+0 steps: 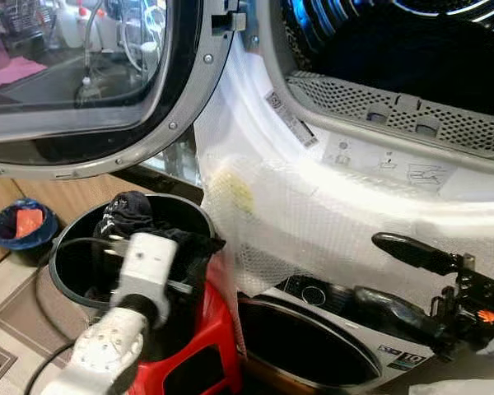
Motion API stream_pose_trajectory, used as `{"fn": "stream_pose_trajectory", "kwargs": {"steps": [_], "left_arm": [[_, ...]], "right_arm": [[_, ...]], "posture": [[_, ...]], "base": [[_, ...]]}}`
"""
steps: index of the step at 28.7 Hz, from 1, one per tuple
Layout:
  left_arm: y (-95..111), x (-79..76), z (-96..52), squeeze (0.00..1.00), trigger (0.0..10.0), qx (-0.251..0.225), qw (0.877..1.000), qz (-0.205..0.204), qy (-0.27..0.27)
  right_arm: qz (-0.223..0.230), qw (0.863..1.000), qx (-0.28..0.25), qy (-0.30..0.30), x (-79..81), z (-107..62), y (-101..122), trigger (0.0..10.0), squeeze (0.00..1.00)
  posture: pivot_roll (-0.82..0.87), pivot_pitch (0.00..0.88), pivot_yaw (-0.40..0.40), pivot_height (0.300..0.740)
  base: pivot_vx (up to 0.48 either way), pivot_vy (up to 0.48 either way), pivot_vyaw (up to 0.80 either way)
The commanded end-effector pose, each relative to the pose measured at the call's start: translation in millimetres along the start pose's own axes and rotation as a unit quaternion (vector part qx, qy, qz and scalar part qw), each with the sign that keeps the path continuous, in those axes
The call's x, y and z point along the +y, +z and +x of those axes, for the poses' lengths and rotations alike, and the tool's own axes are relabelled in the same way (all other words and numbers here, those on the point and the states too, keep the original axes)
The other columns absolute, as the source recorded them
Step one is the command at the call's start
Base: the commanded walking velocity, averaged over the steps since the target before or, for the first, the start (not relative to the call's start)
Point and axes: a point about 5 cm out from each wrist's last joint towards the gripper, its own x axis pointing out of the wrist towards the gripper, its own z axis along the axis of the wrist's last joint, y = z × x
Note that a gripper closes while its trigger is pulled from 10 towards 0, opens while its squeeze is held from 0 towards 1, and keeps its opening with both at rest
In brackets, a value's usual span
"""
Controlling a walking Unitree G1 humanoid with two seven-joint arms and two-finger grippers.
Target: Clothes washing
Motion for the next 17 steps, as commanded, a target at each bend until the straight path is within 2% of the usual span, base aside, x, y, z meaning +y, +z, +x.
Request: {"fn": "stream_pose_trajectory", "kwargs": {"steps": [1,6,10,17], "left_arm": [[-4.6,6.1,-1.3,1.00,10.0,0.005,1.000,0.001,0.021],[-2.9,11.3,-2.3,1.00,10.0,-0.007,0.999,0.006,0.037],[-5.4,18.3,-4.9,1.00,10.0,-0.007,0.998,0.013,0.065],[-11.6,37.1,-10.8,1.00,10.0,0.003,0.995,0.026,0.100]], "right_arm": [[-0.005,1.000,0.006,-0.013,-1.7,3.2,-5.9,10.0,0.00],[-0.004,1.000,0.014,-0.013,0.8,10.9,-18.7,10.0,0.00],[-0.009,0.998,0.033,-0.051,-5.6,19.3,-36.0,10.0,0.00],[-0.007,0.998,0.038,-0.055,-6.2,18.5,-46.8,10.0,0.00]], "posture": [[0.04,0.121,-0.062,0.740],[0.05,0.120,-0.068,0.740],[0.06,0.118,-0.071,0.740],[0.07,0.118,-0.070,0.740]], "base": [[0.000,0.000,0.00],[0.000,0.000,0.00],[0.000,0.000,0.00],[0.000,0.000,0.00]]}}
